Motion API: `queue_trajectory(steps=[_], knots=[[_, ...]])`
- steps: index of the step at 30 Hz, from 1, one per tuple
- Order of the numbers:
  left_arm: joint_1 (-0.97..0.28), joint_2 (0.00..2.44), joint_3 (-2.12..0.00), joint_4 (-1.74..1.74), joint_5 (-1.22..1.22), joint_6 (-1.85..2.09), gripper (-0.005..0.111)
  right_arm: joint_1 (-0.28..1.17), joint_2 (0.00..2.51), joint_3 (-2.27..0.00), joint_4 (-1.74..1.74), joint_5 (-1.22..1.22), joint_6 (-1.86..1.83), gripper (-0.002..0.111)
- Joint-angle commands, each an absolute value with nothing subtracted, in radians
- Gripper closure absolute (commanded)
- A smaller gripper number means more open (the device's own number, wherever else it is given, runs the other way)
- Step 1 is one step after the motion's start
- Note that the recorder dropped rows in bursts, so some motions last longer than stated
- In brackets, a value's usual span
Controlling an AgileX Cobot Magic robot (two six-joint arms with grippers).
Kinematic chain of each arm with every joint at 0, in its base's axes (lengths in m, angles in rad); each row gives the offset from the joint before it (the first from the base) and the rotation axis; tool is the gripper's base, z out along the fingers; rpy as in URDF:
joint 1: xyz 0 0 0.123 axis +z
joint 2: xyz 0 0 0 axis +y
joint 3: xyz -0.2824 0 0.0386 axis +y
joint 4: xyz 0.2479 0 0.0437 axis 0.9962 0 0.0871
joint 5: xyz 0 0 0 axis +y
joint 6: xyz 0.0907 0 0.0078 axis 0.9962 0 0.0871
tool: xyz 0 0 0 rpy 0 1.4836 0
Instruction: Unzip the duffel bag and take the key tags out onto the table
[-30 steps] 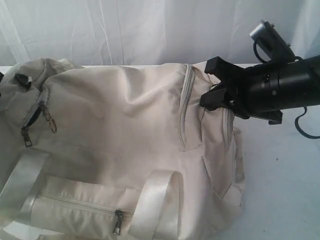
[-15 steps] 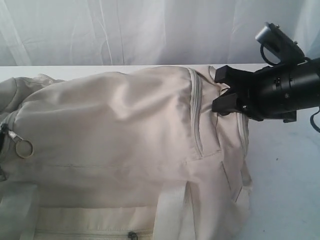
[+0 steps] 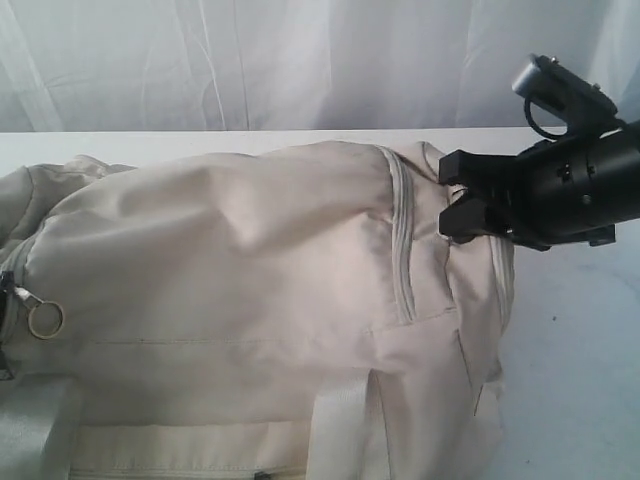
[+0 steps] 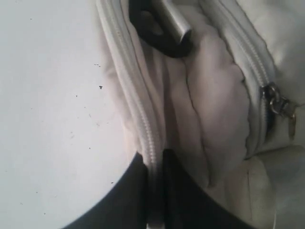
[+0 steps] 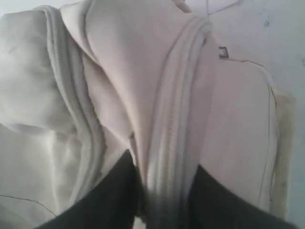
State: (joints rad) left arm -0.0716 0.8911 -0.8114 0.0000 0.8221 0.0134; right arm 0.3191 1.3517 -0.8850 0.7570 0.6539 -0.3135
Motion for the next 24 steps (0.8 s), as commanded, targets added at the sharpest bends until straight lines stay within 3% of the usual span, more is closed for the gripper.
queue_trajectory(steps=[1,4,6,10,17,24], knots=[[-0.070,0.884,-0.804,0.000,0.845,0.026,0.087,0.307,1.335,-0.899,0.745,0.649,-0.309,0.048],[-0.070,0.884,-0.823,0.000,0.867,0.029,0.065,0.307,1.332,-0.899,0.742,0.661,-0.319,0.027],[-0.070,0.884,-0.873,0.007,0.897,0.030,0.050,0.307,1.322,-0.903,0.725,0.657,-0.371,0.024],[-0.070,0.884,-1.009,0.000,0.887,0.023,0.035,0.307,1.300,-0.930,0.707,0.599,-0.426,0.024],[-0.070,0.972,-1.105,-0.034,0.693,-0.006,0.033,0.307,1.310,-0.981,0.756,0.471,-0.424,0.024],[-0.070,1.187,-1.105,-0.061,0.650,0.000,0.033,0.311,1.371,-0.987,0.784,0.496,-0.424,0.024]])
